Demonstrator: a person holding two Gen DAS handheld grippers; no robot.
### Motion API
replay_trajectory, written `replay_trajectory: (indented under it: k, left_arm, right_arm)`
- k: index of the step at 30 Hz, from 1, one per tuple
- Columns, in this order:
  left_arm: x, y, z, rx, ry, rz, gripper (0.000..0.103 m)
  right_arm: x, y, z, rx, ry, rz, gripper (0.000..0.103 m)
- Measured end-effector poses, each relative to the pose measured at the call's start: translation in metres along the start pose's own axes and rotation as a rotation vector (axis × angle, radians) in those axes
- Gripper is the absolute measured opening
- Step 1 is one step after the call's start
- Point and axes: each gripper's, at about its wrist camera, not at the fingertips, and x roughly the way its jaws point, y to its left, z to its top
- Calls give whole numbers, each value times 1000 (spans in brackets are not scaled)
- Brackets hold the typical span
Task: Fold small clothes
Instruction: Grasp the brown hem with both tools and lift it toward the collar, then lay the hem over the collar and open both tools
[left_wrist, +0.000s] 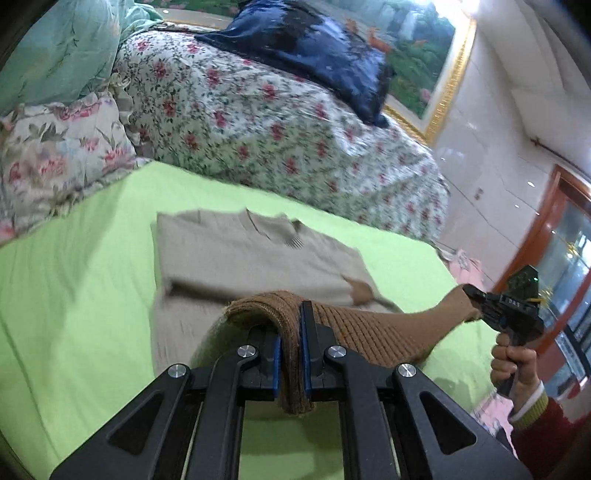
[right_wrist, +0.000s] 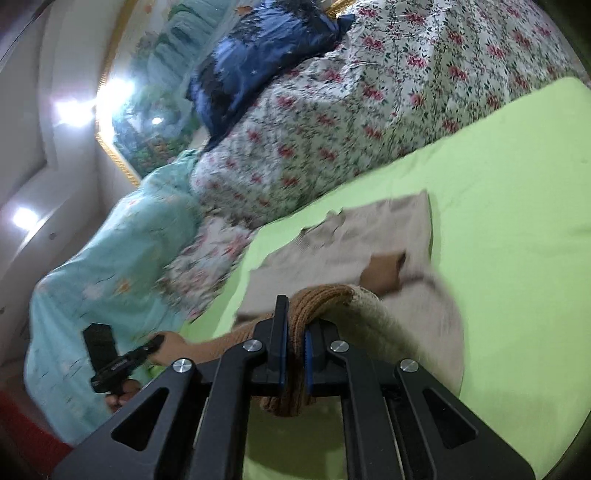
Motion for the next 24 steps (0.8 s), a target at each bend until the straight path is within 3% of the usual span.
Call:
replay_trajectory:
  k: [6, 13, 22, 24]
  left_arm:
    - [71, 23, 59, -18, -5, 69, 7]
    - [149, 62, 89, -62, 44, 152, 7]
    - [240, 106, 73, -127, 191, 237, 12]
    - [238, 107, 65, -145, 203, 230, 16]
  right_arm:
    - [71, -14, 57, -22, 3, -103, 8]
    - [152, -52, 96, 33, 22, -177, 8]
    - [217, -96, 91, 63, 131, -293, 11]
    - [217, -100, 87, 88, 148, -298, 21]
